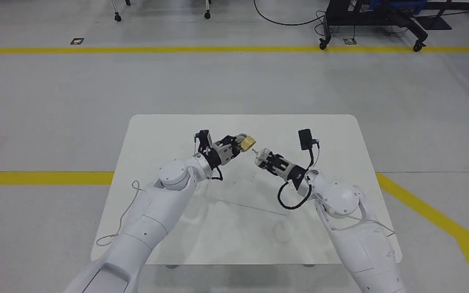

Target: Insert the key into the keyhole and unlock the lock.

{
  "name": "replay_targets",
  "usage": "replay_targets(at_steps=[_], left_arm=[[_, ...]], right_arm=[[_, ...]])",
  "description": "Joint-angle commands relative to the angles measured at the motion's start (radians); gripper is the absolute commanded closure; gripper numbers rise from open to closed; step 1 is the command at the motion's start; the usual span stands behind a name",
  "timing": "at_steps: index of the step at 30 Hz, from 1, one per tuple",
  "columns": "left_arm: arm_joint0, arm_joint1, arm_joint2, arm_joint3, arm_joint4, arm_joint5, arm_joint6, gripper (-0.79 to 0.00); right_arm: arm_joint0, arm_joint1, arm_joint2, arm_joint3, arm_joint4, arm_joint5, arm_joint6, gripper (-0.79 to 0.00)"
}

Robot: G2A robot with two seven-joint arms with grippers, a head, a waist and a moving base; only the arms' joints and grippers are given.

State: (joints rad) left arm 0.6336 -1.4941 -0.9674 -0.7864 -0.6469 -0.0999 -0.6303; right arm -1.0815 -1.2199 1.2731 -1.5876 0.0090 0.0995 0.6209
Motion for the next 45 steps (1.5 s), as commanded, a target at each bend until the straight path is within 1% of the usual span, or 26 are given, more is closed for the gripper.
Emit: replay_targets(at_steps=[1,25,41,42,43,44,45], left_arm=[[0.002,0.000,-0.003,-0.003,0.007,0.001,0.001,0.000],[0.017,-0.006,-0.032,-0.012,0.068,-0.021,0.003,0.000],[0.022,-0.011,-0.048,-0.009,0.073,-0.011,-0.031,0.000],[0.022,-0.011,-0.050,-0.007,0.074,-0.012,-0.030,0.000],[0.021,-0.011,-0.051,-0.004,0.075,-0.013,-0.031,0.000],[0.020,-0.011,-0.053,-0.003,0.077,-0.015,-0.032,0.000],[0.020,-0.011,-0.055,-0.001,0.080,-0.018,-0.032,0.000]], right_arm=[[0.003,0.000,-0.001,0.005,0.003,0.000,-0.005,0.000],[0.046,-0.010,-0.045,0.055,0.014,0.027,-0.039,0.000],[0.084,-0.019,-0.075,0.090,0.043,0.030,-0.043,0.000],[0.084,-0.019,-0.075,0.091,0.044,0.029,-0.044,-0.034],[0.084,-0.020,-0.074,0.090,0.056,0.023,-0.044,-0.166],[0.083,-0.020,-0.072,0.090,0.063,0.017,-0.040,-0.212],[0.080,-0.020,-0.068,0.090,0.070,0.009,-0.039,-0.237]])
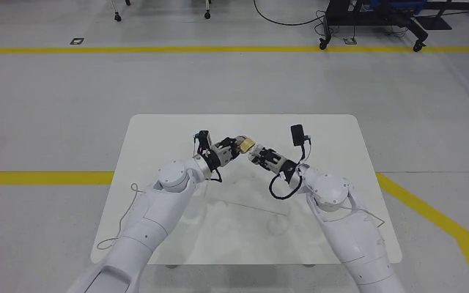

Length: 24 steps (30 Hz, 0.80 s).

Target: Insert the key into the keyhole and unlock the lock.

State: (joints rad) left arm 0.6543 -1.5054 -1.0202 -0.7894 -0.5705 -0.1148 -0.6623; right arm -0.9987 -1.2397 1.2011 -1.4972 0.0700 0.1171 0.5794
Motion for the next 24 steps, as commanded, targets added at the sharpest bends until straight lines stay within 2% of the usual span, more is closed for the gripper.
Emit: replay_targets(at_steps=[1,2,3,4,9,19,24], left_arm=[[-0.001,0.001,-0.004,0.004,0.005,-0.003,-0.001,0.000],[-0.002,0.001,-0.008,0.005,0.006,-0.004,-0.001,0.000],[-0.002,0.002,-0.012,0.006,0.006,-0.006,-0.001,0.000],[-0.002,0.003,-0.016,0.007,0.006,-0.006,-0.001,0.000],[-0.002,0.003,-0.018,0.007,0.005,-0.006,-0.001,0.000],[0.004,0.003,-0.017,-0.003,0.013,-0.014,0.006,0.000],[0.066,0.003,-0.006,-0.095,0.077,-0.159,0.046,0.000]], right_arm=[[-0.007,0.000,0.009,-0.003,0.020,-0.018,0.005,-0.252],[-0.012,0.001,0.016,-0.005,0.031,-0.027,0.007,-0.320],[-0.019,0.002,0.023,-0.009,0.036,-0.036,0.008,-0.443],[-0.027,0.004,0.031,-0.013,0.045,-0.046,0.010,-0.785],[-0.075,0.012,0.077,-0.041,0.084,-0.102,0.033,-0.785],[-0.075,0.012,0.077,-0.041,0.084,-0.102,0.033,-0.785],[-0.079,0.002,0.089,0.024,0.368,-0.088,0.142,-0.785]])
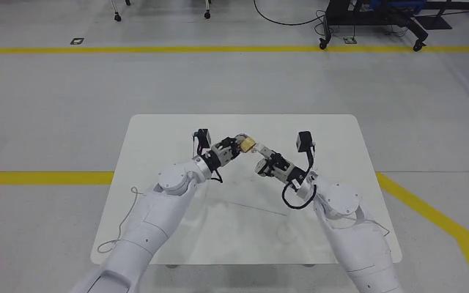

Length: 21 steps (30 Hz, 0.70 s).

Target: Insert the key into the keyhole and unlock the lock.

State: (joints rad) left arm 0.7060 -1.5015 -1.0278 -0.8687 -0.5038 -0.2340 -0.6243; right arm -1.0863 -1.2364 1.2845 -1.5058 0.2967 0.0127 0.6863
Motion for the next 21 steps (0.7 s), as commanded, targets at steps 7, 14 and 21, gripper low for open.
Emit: replay_targets(at_steps=[7,14,21], left_arm=[[0.049,-0.003,-0.008,-0.055,0.024,-0.172,0.023,0.000],[0.052,-0.002,-0.027,-0.064,0.026,-0.184,0.029,0.000],[0.059,-0.001,-0.039,-0.068,0.032,-0.189,0.022,0.000]], right_arm=[[0.056,-0.006,0.031,0.165,0.406,0.078,0.215,-0.493],[0.089,-0.004,0.007,0.197,0.407,0.174,0.255,-0.348],[0.104,-0.006,-0.012,0.205,0.423,0.178,0.258,-0.345]])
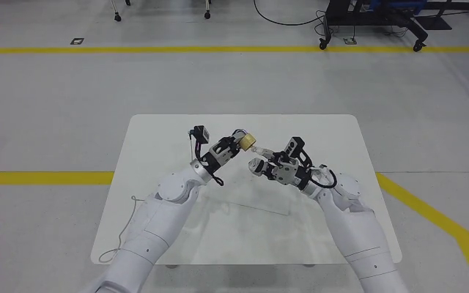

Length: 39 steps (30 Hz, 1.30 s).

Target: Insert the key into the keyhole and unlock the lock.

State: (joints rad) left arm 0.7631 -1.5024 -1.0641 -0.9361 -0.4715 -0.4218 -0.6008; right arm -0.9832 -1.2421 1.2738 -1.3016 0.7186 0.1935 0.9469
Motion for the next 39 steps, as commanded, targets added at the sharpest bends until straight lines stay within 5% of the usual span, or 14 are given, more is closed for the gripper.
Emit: replay_targets(at_steps=[1,20,27,39], left_arm=[[0.003,0.000,-0.004,-0.001,-0.002,-0.002,-0.003,0.000],[0.000,-0.003,-0.013,0.017,0.011,-0.002,-0.026,0.000],[-0.002,-0.005,-0.013,0.018,0.018,0.003,-0.033,0.000],[-0.001,-0.008,-0.016,0.020,0.024,-0.008,-0.038,0.000]], right_arm=[[0.002,0.000,-0.002,0.001,0.002,-0.006,-0.006,-0.345],[0.035,-0.006,-0.034,0.039,0.019,-0.009,-0.050,-0.225],[0.037,-0.007,-0.041,0.042,0.023,-0.013,-0.053,-0.003],[0.033,-0.008,-0.035,0.054,0.075,0.000,-0.066,0.000]])
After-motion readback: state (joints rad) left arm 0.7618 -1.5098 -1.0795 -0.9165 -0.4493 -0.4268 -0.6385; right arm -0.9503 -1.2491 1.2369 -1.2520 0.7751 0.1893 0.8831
